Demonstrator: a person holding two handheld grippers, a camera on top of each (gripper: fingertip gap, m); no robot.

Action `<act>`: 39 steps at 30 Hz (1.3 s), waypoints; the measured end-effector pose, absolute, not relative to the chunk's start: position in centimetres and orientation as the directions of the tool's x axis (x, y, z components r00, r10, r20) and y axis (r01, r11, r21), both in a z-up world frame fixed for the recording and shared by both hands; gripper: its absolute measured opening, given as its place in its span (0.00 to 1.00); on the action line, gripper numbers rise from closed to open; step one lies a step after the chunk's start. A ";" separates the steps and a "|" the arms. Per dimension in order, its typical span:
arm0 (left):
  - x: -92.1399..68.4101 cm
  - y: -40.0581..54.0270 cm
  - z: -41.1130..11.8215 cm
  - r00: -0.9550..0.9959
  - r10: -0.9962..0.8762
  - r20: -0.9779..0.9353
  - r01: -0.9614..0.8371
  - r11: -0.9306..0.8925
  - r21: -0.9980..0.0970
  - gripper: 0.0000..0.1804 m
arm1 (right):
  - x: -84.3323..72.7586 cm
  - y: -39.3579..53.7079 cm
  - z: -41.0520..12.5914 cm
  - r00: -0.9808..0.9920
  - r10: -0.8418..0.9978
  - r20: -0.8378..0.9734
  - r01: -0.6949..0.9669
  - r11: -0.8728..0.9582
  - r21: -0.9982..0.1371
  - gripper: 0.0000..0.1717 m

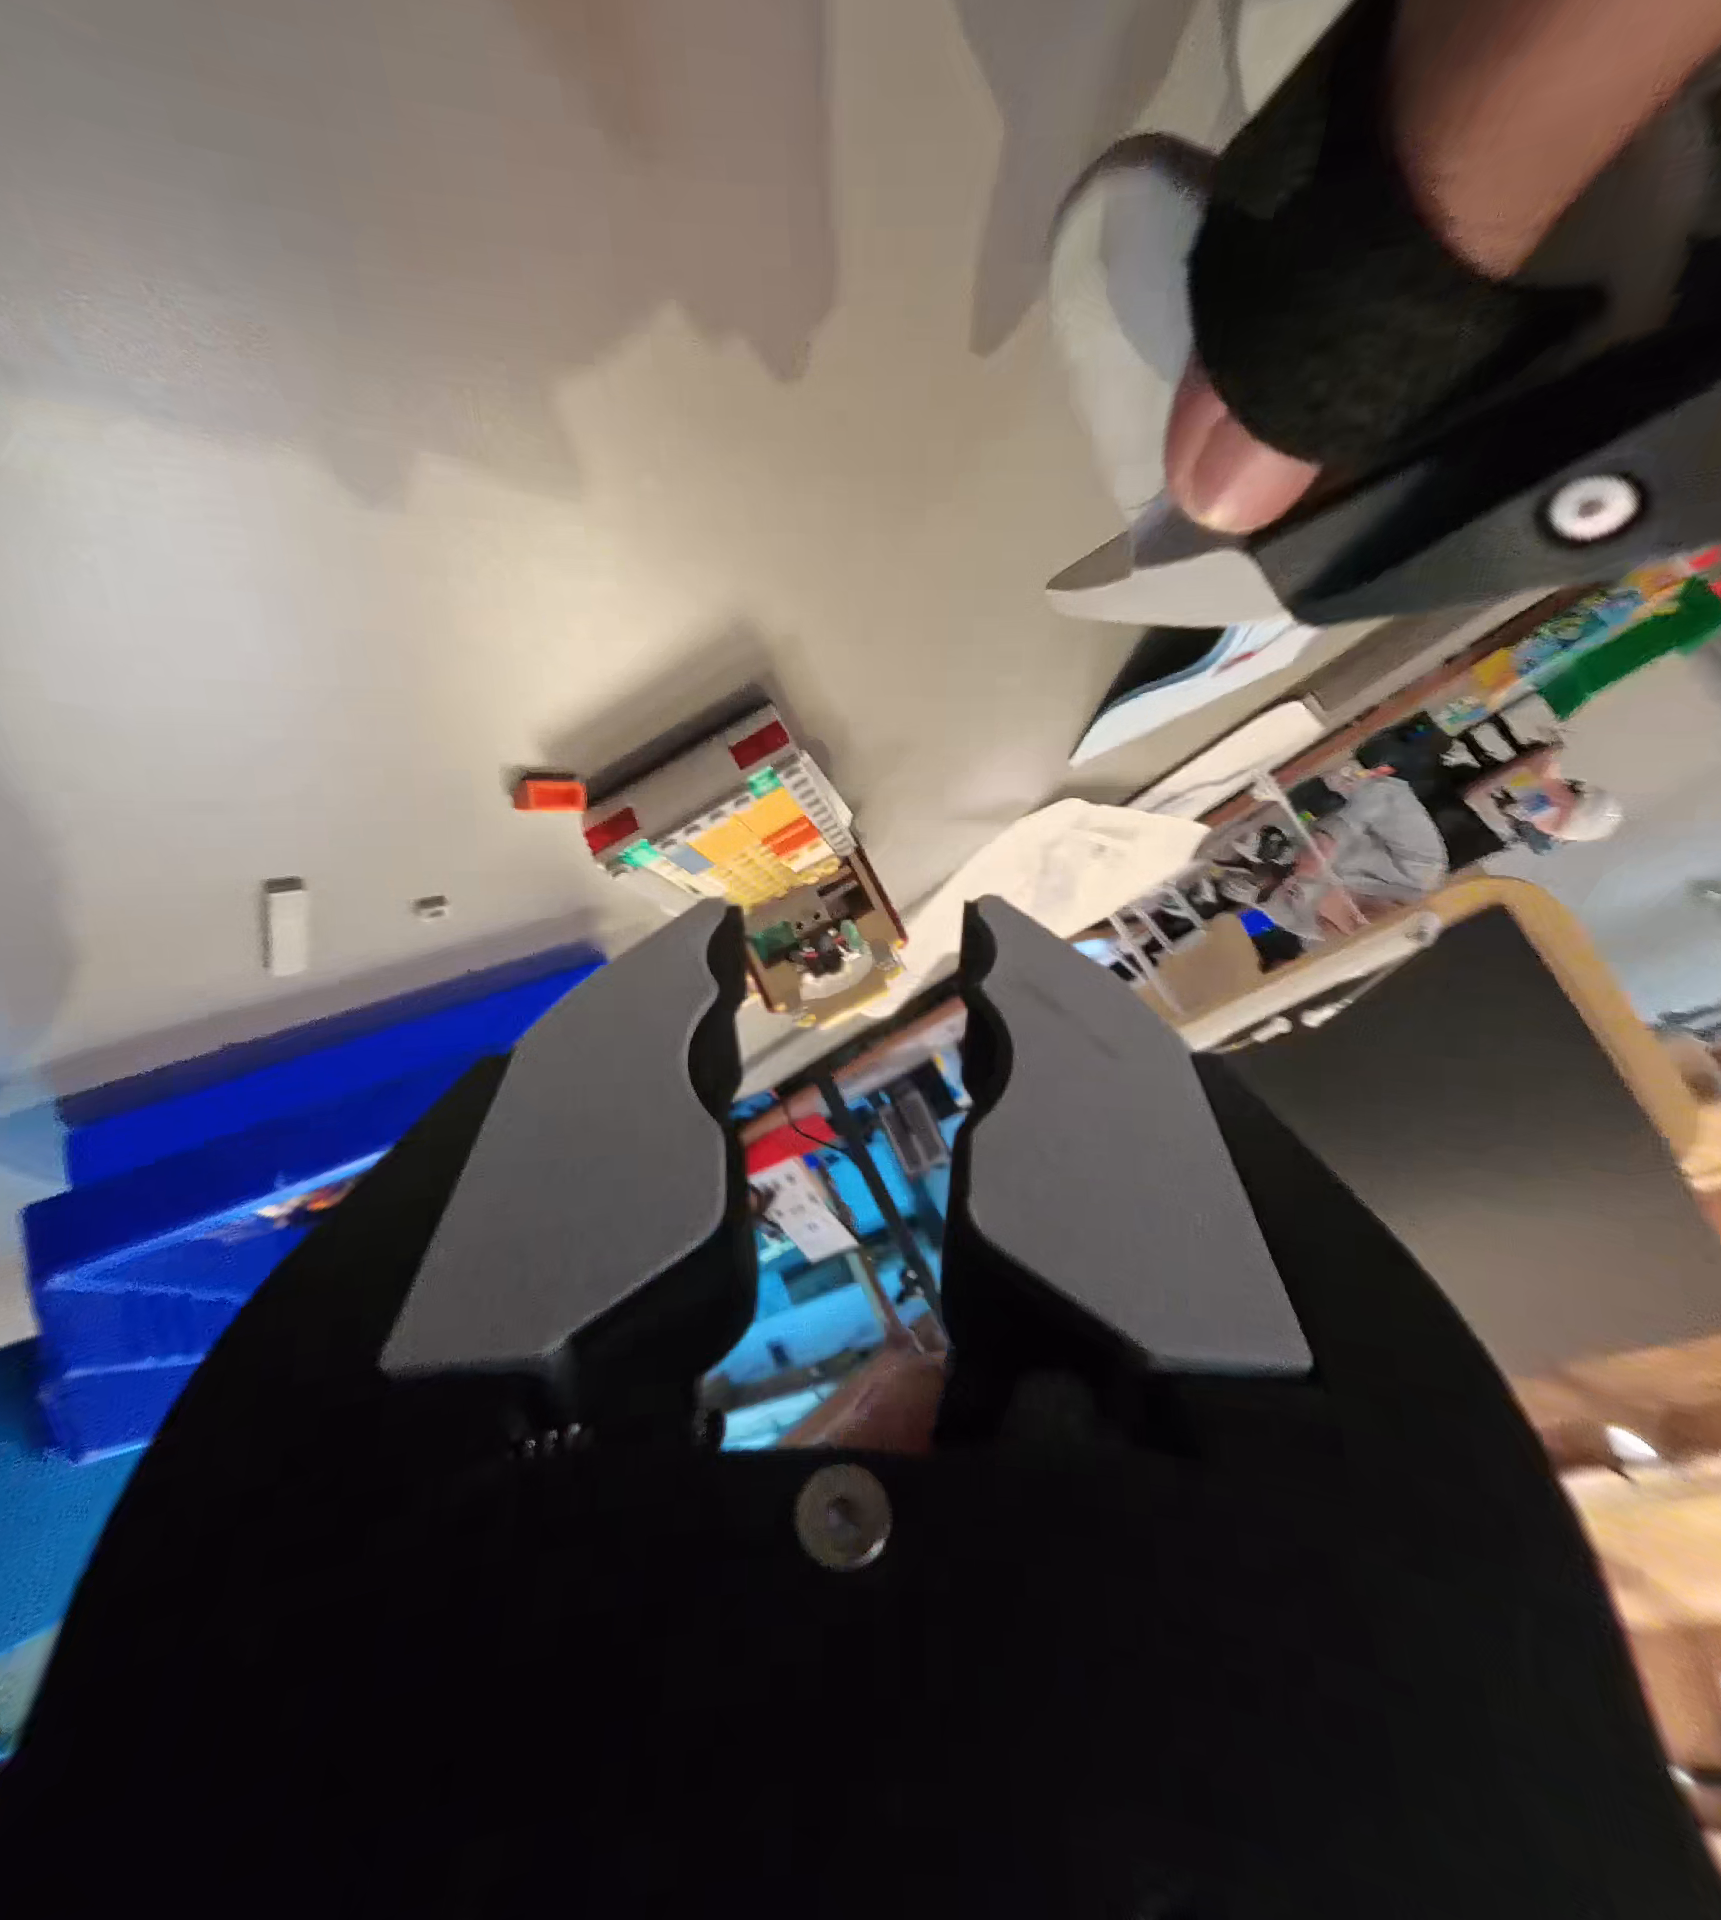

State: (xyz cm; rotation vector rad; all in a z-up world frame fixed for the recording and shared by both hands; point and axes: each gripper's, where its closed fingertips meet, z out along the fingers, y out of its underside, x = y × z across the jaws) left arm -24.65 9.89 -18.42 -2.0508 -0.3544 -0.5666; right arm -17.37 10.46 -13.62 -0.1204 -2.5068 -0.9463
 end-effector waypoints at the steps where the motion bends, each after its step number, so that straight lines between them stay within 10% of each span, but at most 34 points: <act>1: -24.6 9.9 -18.4 0.850 0.023 0.526 0.462 -0.512 -0.724 0.21 | -17.4 10.5 -13.6 -0.890 -0.101 0.444 0.224 0.751 0.621 0.23; 18: -24.5 9.8 -18.3 0.854 0.009 0.520 0.451 -0.510 -0.732 0.21 | -18.1 8.3 -13.1 -0.915 0.020 0.403 0.201 0.887 0.415 0.22; 25: -24.5 9.8 -18.4 0.851 0.009 0.524 0.454 -0.515 -0.727 0.21 | -18.6 9.8 -13.2 -0.881 -0.052 0.470 0.233 0.818 0.526 0.22; 31: -24.5 9.8 -18.4 0.852 0.008 0.523 0.452 -0.516 -0.728 0.21 | -19.2 9.4 -13.7 -0.881 0.124 0.457 0.303 0.889 0.344 0.21; 39: -24.6 9.8 -18.3 0.848 0.007 0.529 0.461 -0.503 -0.731 0.21 | -21.7 12.2 -15.7 -0.578 0.627 0.521 0.638 0.746 -0.190 0.21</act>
